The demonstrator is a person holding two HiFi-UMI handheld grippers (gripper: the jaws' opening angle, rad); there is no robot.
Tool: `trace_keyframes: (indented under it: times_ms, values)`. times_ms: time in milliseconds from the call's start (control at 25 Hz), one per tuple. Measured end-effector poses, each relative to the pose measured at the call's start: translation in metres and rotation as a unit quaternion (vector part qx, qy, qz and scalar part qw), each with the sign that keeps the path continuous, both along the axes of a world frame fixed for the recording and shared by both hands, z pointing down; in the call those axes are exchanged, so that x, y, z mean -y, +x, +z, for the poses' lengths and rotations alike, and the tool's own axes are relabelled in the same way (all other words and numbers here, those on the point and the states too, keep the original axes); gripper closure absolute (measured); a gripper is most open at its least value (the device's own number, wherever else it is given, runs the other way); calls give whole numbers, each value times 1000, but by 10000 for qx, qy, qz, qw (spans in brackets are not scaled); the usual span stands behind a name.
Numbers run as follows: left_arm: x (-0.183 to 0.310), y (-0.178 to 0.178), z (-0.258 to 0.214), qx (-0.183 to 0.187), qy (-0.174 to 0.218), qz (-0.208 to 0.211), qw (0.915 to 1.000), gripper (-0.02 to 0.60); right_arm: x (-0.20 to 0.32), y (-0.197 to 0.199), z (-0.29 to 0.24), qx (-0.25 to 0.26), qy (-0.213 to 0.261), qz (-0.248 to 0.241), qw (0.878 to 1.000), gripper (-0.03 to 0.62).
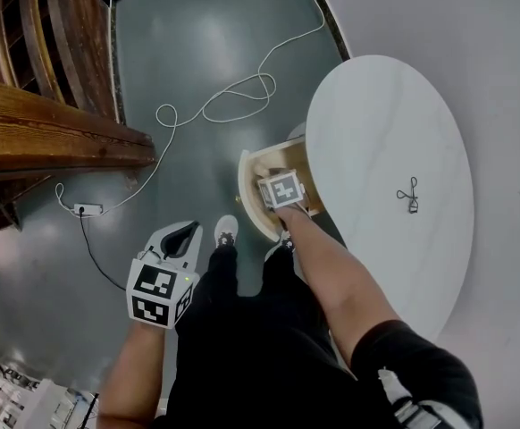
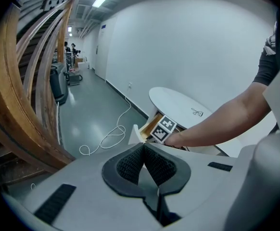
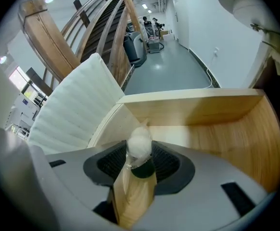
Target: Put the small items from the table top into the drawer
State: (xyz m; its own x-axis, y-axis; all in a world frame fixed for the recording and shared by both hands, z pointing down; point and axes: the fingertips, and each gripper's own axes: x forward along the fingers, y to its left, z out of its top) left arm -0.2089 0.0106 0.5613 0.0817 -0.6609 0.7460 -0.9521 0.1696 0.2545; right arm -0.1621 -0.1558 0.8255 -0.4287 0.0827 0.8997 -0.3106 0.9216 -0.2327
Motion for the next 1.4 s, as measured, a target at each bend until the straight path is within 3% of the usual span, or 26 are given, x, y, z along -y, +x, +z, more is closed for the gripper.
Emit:
trace_keyframes:
  times_ms: [560,920,1160,1400]
  values:
    - [17,12,-7,6,214,323,9993,566,-17,14,-20,-52,-62,-80,9999,419]
    - [32,23,-21,90,425,612,9972,566,-20,23,-66,350,167,60,9992,426]
    - [45,34,-30,107,568,800,9951,566,-24,31,-116,834,298,47,9961,472]
    - [66,52,-41,144,772,1057,9913,566,-21,48,-180,1488,322,442,9874,525]
